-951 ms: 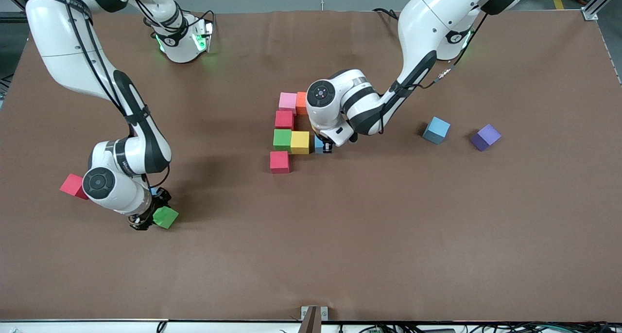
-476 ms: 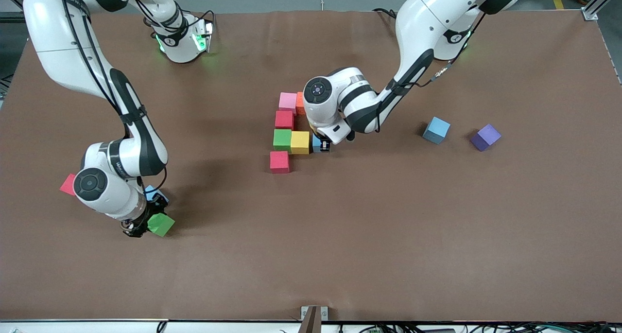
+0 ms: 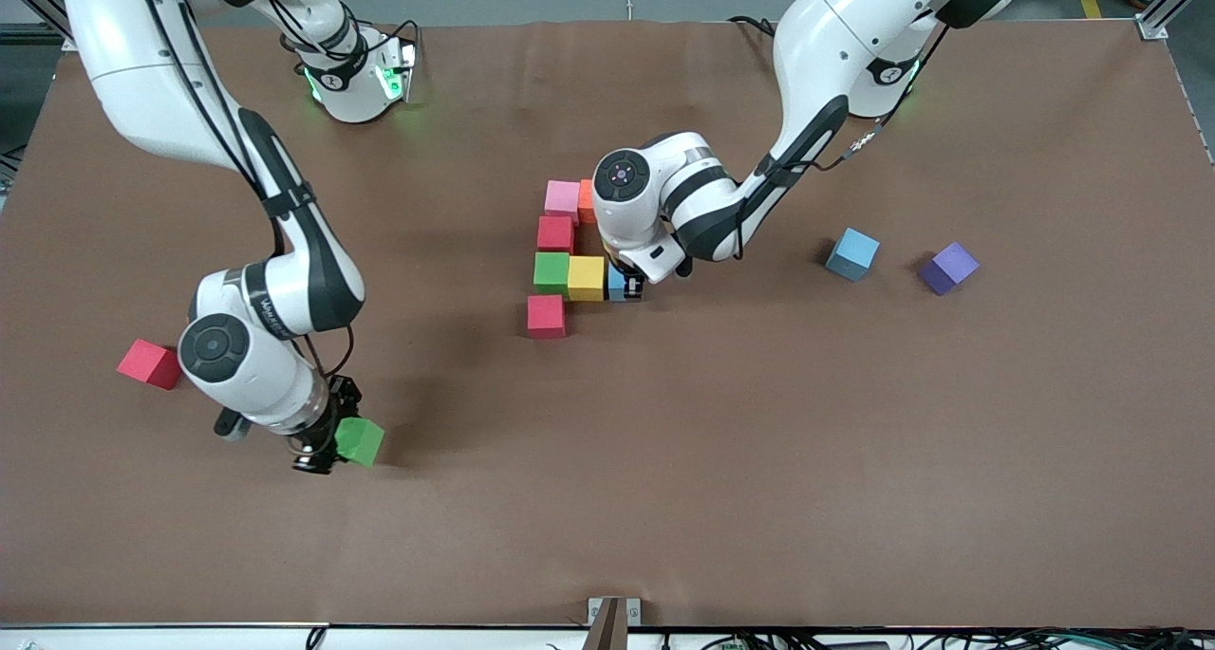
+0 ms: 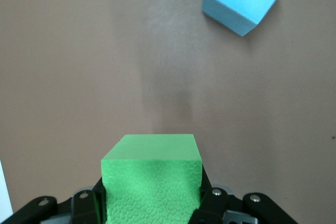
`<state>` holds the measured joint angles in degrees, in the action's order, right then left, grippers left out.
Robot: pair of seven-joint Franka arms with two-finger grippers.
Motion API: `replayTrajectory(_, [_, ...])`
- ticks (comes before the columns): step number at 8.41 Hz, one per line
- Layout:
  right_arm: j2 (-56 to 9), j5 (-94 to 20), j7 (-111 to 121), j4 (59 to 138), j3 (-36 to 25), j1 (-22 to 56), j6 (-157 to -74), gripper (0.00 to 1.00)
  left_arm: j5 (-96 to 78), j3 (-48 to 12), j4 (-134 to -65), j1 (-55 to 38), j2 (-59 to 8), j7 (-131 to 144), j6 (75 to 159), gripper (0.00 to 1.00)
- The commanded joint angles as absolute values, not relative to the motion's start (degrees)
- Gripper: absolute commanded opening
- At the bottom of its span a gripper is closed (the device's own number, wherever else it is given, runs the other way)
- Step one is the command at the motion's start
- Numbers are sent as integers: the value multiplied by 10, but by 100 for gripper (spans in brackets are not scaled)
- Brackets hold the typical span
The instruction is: Arrange 11 blocks into digit 3
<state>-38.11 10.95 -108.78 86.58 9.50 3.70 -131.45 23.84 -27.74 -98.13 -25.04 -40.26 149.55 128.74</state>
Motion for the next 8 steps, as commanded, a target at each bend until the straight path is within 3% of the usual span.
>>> replayTrajectory(1, [-374,116,-887,867,99,46,-1287,0,252,-275,-976,-255,-403,1498,1293,23])
replayTrajectory(3, [-374,113,-752,851,104,92,-1239,0,252,-275,-976,-256,-404,1498,1301,23])
replayTrajectory(6, [-374,112,-586,854,169,107,-1219,0,260,-275,-976,-256,-413,1498,1302,23])
replayTrajectory(8, [-377,116,-530,855,177,140,-1223,0,259,-275,-976,-256,-415,1498,1305,23])
